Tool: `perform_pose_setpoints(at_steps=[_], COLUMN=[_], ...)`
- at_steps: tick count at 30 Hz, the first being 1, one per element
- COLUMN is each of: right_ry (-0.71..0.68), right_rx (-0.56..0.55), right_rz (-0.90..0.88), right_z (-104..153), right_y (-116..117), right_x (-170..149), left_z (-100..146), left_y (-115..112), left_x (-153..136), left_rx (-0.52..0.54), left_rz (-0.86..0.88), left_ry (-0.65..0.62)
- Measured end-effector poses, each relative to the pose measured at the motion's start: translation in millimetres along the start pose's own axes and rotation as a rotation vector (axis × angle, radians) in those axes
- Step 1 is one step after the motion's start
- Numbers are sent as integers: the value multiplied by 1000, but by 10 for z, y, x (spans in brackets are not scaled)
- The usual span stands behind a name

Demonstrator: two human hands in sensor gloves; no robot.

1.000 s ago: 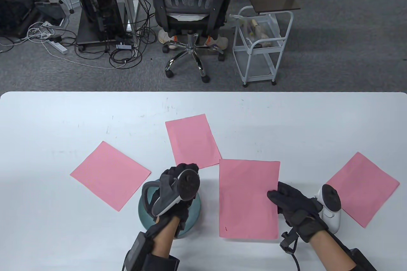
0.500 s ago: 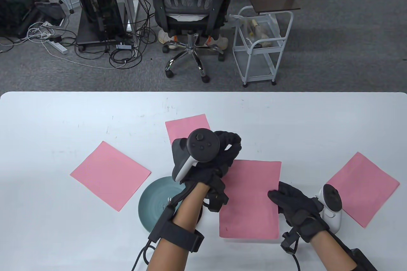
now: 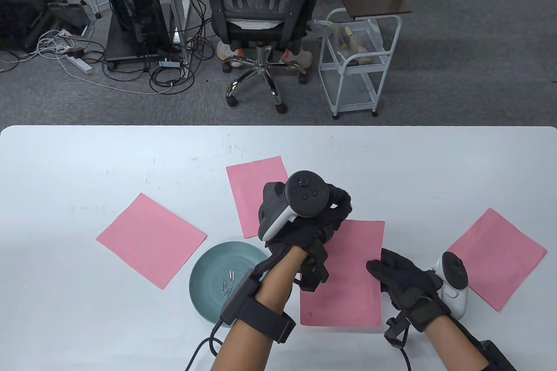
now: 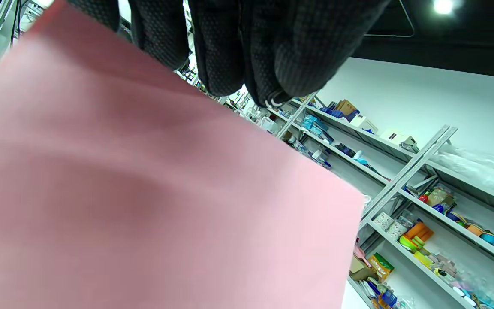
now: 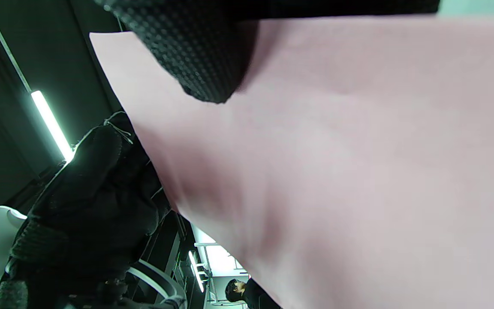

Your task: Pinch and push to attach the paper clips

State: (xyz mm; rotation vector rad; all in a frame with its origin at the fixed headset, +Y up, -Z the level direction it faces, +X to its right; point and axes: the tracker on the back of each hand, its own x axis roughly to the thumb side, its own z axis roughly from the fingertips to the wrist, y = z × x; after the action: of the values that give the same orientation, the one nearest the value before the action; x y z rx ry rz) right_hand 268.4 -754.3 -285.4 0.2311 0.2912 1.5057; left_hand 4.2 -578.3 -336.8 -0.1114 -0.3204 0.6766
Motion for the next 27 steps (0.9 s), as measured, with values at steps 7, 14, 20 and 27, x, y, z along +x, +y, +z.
perform_pose_setpoints(at_steps=[7,14,20,27], right_ry=[2,-2,-1,3], right_rx=[-1,-2,-2,-5], right_rz=[-2,-3,-5,-9], right_z=[2,1,3,4], right_y=[2,0,5,5], right_x=[5,16,21,28], left_z=[-11,-59,-87,-116], left_y=[-73,-141,-199,-210], left_x=[40,76,78,50], left_rx=[-43,-54,-77,-174], left_rz=[-7,-50,-46,-71], left_ry=[-9,-1,-1,-27])
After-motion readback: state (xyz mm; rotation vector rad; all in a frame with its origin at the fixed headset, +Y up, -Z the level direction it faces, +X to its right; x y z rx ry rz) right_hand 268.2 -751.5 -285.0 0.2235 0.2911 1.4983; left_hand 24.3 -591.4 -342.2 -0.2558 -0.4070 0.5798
